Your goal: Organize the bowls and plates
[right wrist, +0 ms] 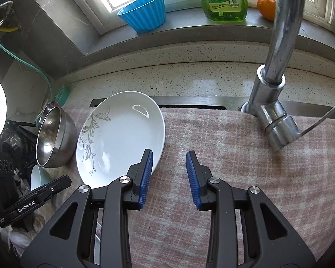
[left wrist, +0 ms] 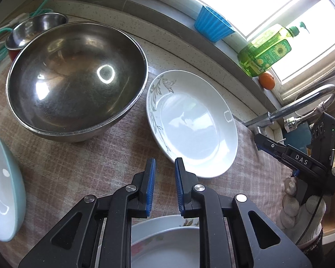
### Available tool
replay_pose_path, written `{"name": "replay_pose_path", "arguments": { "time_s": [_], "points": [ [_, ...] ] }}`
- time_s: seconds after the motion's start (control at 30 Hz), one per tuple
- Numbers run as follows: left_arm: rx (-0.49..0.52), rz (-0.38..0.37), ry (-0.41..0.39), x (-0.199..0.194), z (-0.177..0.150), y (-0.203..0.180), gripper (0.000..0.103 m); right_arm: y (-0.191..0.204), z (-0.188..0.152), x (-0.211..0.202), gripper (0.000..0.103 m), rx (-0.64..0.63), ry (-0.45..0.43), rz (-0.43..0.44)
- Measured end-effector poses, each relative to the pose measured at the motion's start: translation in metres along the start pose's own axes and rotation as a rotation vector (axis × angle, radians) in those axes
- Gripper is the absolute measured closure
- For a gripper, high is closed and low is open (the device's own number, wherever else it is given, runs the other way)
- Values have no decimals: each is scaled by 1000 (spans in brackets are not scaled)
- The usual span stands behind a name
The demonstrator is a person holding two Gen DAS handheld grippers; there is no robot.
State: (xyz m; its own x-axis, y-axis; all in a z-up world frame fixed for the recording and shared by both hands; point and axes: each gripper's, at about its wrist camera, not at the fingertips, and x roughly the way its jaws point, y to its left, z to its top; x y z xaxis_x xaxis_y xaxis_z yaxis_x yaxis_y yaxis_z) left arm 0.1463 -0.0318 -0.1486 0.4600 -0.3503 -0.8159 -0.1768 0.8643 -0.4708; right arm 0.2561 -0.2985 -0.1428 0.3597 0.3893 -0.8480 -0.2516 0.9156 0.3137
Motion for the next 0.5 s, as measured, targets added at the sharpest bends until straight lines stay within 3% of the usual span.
{"name": "replay_pose_path", "arguments": {
  "time_s": [0.5],
  "points": [
    [-56,38,3,24,14,5,87,11,43,58,71,-92,53,-8]
  ]
}}
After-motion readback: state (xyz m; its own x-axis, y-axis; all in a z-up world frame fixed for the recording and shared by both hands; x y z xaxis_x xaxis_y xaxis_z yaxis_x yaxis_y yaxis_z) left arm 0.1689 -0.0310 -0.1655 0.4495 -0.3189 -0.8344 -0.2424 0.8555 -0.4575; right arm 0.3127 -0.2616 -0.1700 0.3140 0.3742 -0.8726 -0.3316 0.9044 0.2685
